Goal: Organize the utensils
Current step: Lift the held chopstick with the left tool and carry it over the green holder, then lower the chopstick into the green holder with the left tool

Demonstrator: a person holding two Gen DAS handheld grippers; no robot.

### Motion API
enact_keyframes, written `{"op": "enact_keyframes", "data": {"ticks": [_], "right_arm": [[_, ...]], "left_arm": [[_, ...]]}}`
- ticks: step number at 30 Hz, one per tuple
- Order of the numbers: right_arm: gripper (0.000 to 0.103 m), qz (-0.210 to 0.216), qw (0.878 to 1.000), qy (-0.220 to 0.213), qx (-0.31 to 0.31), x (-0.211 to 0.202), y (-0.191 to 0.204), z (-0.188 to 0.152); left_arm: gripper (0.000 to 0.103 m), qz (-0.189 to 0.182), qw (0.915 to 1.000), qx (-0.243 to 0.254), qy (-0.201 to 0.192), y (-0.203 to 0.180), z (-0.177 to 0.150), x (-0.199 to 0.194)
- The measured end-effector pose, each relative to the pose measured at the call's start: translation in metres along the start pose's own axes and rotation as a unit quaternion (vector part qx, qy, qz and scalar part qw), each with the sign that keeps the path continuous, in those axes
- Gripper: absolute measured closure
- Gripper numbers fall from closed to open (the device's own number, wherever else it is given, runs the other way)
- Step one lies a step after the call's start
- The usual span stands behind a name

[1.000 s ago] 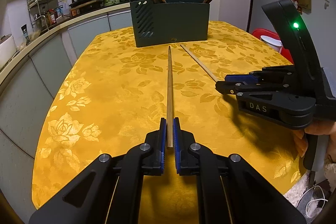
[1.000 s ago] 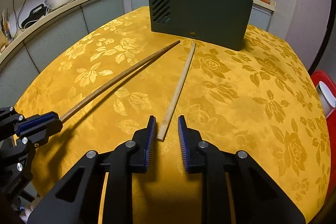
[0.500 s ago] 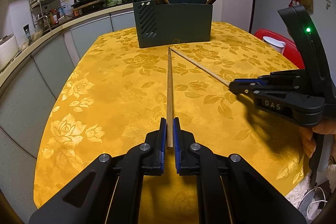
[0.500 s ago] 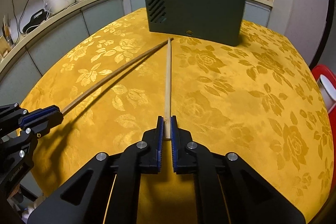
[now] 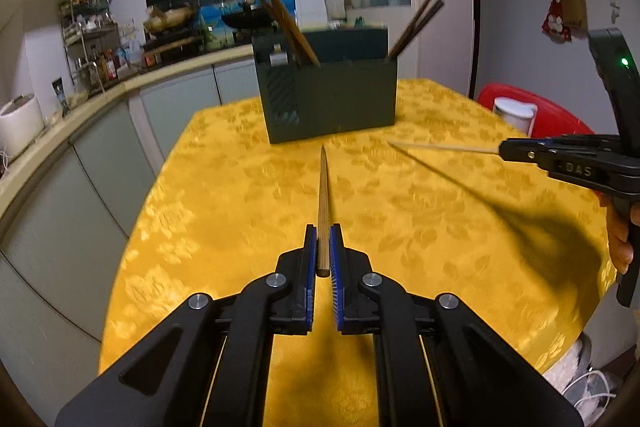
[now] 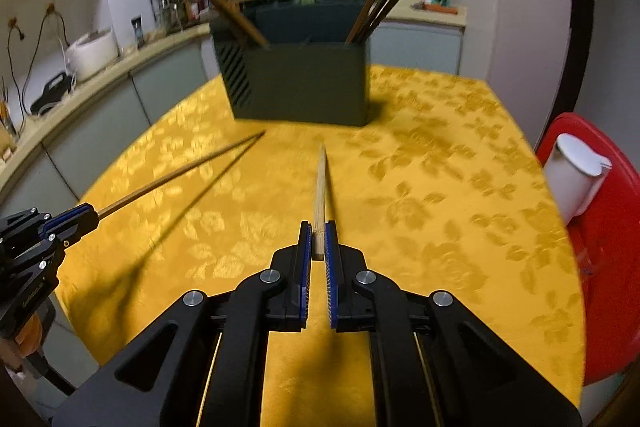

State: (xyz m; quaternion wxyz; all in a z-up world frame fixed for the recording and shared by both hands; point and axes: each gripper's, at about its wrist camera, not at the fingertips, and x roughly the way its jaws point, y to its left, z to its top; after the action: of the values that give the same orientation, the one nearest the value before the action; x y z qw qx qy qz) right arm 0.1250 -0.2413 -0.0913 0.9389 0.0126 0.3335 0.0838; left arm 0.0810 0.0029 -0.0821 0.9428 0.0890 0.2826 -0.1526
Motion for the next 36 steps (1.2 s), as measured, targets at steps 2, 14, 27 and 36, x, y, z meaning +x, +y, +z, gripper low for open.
{"op": "enact_keyframes", "data": {"ticks": [2, 14, 27, 36], "right_arm": [[0.096, 0.0, 1.0, -0.014, 0.003, -0.01, -0.004, 0.006], [0.096, 0.025, 0.997, -0.077, 0.006, -0.051, -0.009, 0.041], [0.096, 0.045, 0.996, -0.075, 0.009, -0.037, -0.008, 0.079], [0.096, 0.046, 0.996, -0.069, 0.019, -0.024, -0.011, 0.106]], "left_arm": [[0.097, 0.004, 0.9998, 0.002, -0.018, 0.001, 0.012, -0.009], [0.097, -0.006, 0.9962, 0.021, -0.084, -0.007, 0.083, -0.037], [0.097, -0.016, 0.995, 0.034, -0.093, -0.007, 0.135, -0.03], [0.097, -0.024, 0.9959, 0.028, -0.083, -0.005, 0.163, -0.013]]}}
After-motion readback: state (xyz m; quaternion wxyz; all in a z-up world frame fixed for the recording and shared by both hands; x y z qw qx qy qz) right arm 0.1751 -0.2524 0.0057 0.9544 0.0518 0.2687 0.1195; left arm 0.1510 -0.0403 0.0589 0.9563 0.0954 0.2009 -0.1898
